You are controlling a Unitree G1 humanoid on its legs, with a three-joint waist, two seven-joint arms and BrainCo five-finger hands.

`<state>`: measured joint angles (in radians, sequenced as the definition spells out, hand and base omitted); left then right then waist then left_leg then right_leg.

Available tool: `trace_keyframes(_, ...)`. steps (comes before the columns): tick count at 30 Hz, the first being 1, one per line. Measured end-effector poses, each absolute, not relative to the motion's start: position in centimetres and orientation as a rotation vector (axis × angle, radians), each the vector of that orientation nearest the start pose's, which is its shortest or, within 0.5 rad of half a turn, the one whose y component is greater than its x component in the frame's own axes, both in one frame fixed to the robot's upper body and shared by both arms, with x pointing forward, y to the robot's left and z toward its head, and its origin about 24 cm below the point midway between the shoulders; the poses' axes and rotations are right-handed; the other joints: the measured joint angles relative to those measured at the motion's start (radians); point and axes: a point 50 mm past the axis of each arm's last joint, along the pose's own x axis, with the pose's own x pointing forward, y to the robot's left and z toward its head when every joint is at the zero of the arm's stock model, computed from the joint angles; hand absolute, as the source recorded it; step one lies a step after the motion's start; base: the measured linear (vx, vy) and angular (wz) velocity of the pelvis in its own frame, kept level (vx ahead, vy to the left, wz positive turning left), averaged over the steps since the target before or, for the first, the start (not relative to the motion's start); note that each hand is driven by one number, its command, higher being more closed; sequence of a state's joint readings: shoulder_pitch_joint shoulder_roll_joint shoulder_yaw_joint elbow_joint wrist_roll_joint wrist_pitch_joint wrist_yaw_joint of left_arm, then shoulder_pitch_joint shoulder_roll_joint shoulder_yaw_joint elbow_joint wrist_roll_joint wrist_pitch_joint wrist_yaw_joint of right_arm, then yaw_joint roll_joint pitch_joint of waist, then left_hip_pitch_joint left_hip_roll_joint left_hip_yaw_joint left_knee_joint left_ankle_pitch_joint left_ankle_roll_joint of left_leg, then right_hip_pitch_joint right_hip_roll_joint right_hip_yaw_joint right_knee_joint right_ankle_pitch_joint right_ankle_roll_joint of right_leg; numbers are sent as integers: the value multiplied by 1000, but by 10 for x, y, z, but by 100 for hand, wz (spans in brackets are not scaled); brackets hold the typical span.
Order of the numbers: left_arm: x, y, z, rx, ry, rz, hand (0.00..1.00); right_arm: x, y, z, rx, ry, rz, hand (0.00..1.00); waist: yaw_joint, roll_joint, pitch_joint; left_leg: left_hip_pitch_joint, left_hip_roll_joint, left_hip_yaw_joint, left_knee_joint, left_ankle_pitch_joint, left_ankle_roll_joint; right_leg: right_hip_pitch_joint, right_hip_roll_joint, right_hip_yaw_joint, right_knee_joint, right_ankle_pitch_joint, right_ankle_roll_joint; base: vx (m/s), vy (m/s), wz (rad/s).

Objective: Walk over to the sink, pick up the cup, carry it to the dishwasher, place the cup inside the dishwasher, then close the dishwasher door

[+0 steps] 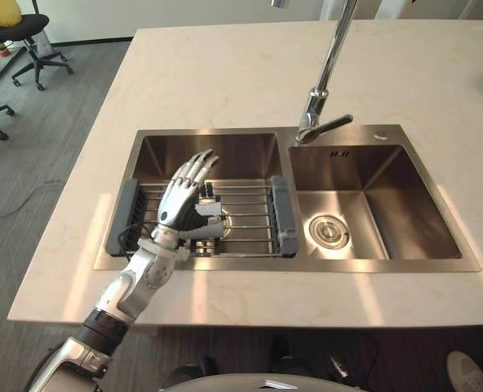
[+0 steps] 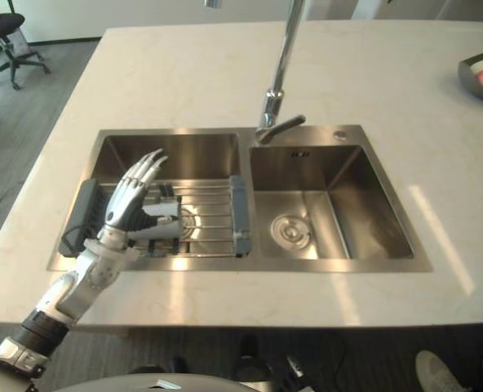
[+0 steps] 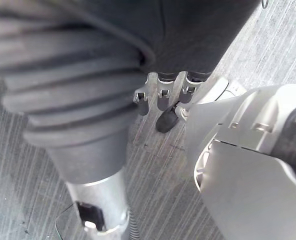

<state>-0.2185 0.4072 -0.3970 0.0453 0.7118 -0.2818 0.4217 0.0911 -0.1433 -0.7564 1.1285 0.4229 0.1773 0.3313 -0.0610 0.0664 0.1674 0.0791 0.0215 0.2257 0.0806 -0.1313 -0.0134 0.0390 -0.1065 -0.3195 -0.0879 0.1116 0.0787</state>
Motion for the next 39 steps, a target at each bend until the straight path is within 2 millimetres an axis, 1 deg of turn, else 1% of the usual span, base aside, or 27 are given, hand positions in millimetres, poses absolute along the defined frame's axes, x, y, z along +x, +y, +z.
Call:
trace_keyframes(4, 265, 106, 86, 995, -615, -305, 0, 50, -261, -156, 890, 908, -670, 0, -14, 5, 1, 3, -1, -12, -17, 13, -4, 1, -1, -13, -1, 1, 0, -33, -3, 8)
trace_keyframes(5, 264, 103, 83, 988, -578, -356, 0, 51, -260, -156, 888, 909, -663, 0, -22, 5, 1, 4, -2, -19, -28, 21, -3, 1, -1, -20, -1, 1, -1, -21, -10, 15)
trace_keyframes(7, 261, 96, 76, 994, -500, -442, 0, 53, -258, -157, 821, 947, -607, 0, -27, 6, 2, 4, -2, -23, -32, 24, -4, 0, -1, -21, -1, 0, -1, -17, -5, 7)
trace_keyframes(10, 254, 90, 70, 1013, -426, -503, 0, 60, -249, -158, 727, 1001, -507, 0, -36, 6, 5, 3, -1, -24, -32, 21, -8, -1, 0, -21, -1, 0, 0, 0, 0, 0)
trace_keyframes(13, 256, 91, 71, 1053, -399, -484, 0, 60, -238, -161, 688, 1047, -478, 0, -37, 7, 7, 1, -1, -30, -32, 14, -19, -1, 1, -22, -1, -1, 0, 0, 0, 0)
trace_keyframes(15, 257, 94, 69, 1083, -380, -474, 0, 61, -233, -162, 682, 1057, -462, 0, -39, 9, 8, 1, -1, -33, -32, 14, -20, -2, 1, -22, -1, -3, 1, 0, 0, 0)
trace_keyframes(18, 260, 103, 63, 1126, -337, -444, 0, 64, -234, -162, 640, 1075, -457, 0, -48, 11, 10, -1, 0, -36, -32, 14, -19, -3, 2, -23, -1, -6, 2, 0, 0, 0)
trace_keyframes(20, 263, 109, 65, 1138, -320, -410, 0, 64, -232, -162, 626, 1082, -446, 0, -49, 12, 11, -1, 0, -40, -32, 14, -19, -4, 3, -23, -1, -7, 2, 8, 0, -2)
trace_keyframes(22, 267, 116, 67, 1139, -319, -355, 0, 66, -232, -162, 613, 1083, -435, 0, -51, 12, 11, -5, 0, -64, -32, 14, -20, -8, 4, -25, -1, -8, 2, 0, 0, 0)
trace_keyframes(28, 271, 120, 69, 1177, -342, -303, 0, 67, -231, -162, 596, 1094, -431, 0, -55, 12, 11, -9, 0, -85, -32, 13, -21, -6, 4, -39, -2, -8, 2, -6, -3, 6)
trace_keyframes(32, 275, 127, 68, 1219, -333, -265, 0, 69, -232, -162, 576, 1097, -415, 0, -56, 12, 11, -10, 2, -88, -33, 13, -23, -4, 5, -46, -2, -9, 1, -12, -1, 3)
trace_keyframes(39, 277, 128, 67, 1230, -304, -292, 0, 73, -235, -159, 535, 1102, -378, 0, -56, 15, 9, -10, 6, -91, -34, 15, -23, -4, 5, -50, -2, -10, -1, 0, 0, 0)
